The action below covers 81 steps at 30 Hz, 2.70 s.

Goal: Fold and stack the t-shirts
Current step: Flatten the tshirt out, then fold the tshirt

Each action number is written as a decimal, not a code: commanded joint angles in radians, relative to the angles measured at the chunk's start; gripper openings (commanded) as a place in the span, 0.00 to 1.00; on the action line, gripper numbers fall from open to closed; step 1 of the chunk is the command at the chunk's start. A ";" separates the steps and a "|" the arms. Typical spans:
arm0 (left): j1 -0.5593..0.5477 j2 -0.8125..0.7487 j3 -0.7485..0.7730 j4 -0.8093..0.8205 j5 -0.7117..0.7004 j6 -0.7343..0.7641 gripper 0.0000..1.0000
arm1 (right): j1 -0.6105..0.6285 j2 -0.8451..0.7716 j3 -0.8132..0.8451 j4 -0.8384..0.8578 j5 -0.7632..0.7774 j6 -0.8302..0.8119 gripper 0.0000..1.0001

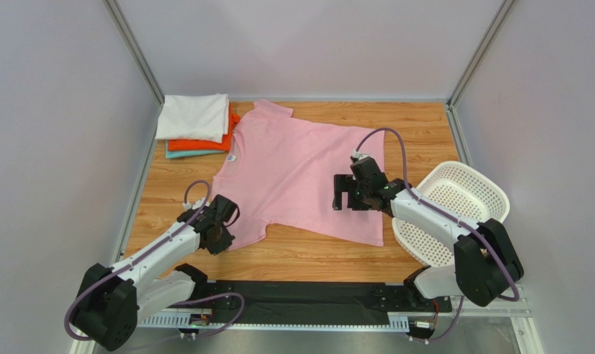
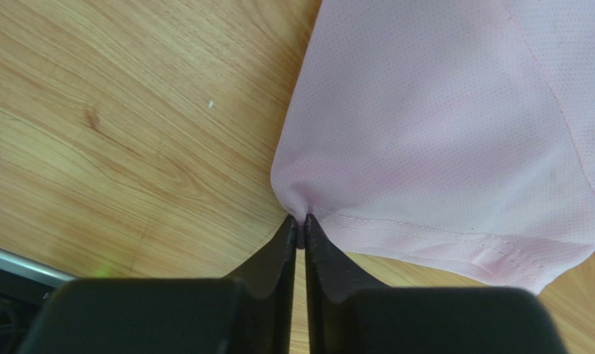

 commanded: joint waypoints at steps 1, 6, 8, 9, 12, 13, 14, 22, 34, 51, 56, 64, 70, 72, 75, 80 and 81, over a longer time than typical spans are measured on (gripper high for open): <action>0.001 0.014 0.004 0.034 0.038 -0.001 0.10 | 0.004 -0.044 0.005 -0.014 0.038 0.004 1.00; 0.001 -0.100 -0.010 0.006 0.031 0.000 0.00 | 0.014 -0.075 -0.009 -0.066 0.019 0.001 1.00; 0.001 -0.175 -0.016 -0.029 0.011 -0.001 0.00 | 0.037 -0.086 -0.013 -0.105 0.019 -0.019 1.00; 0.001 -0.201 -0.016 -0.040 0.003 0.000 0.00 | 0.071 -0.089 -0.017 -0.121 0.028 -0.031 1.00; 0.001 -0.299 -0.027 -0.074 -0.020 0.003 0.00 | 0.157 -0.112 -0.026 -0.196 0.082 -0.069 1.00; 0.001 -0.334 -0.028 -0.077 -0.023 0.003 0.00 | 0.175 -0.118 -0.027 -0.216 0.100 -0.069 1.00; 0.001 -0.348 -0.030 -0.078 -0.025 0.005 0.00 | 0.189 -0.120 -0.026 -0.262 0.135 -0.056 0.99; 0.001 -0.368 -0.018 -0.092 -0.051 0.011 0.00 | 0.203 -0.130 -0.089 -0.396 0.176 0.128 0.80; 0.001 -0.348 -0.002 -0.089 -0.085 0.017 0.00 | 0.145 -0.018 -0.087 -0.393 0.237 0.104 0.54; 0.001 -0.324 0.036 -0.100 -0.111 0.012 0.00 | 0.134 0.026 -0.115 -0.330 0.154 0.073 0.15; 0.001 -0.339 0.076 -0.109 -0.158 0.067 0.00 | 0.134 -0.040 -0.112 -0.330 0.176 0.053 0.00; 0.001 -0.321 0.146 0.006 -0.117 0.137 0.00 | 0.132 -0.118 -0.057 -0.330 0.154 0.009 0.00; 0.001 -0.200 0.243 0.093 -0.137 0.186 0.00 | 0.119 -0.097 0.006 -0.347 0.188 -0.020 0.00; 0.001 -0.162 0.287 0.124 -0.153 0.204 0.00 | 0.106 -0.086 0.028 -0.347 0.190 -0.025 0.00; 0.004 -0.048 0.361 0.144 -0.177 0.232 0.00 | 0.086 -0.072 0.066 -0.356 0.194 -0.039 0.00; 0.030 0.096 0.505 0.150 -0.167 0.270 0.00 | 0.025 -0.055 0.124 -0.365 0.185 -0.072 0.00; 0.034 0.137 0.524 0.155 -0.164 0.278 0.00 | 0.013 -0.052 0.141 -0.365 0.180 -0.080 0.00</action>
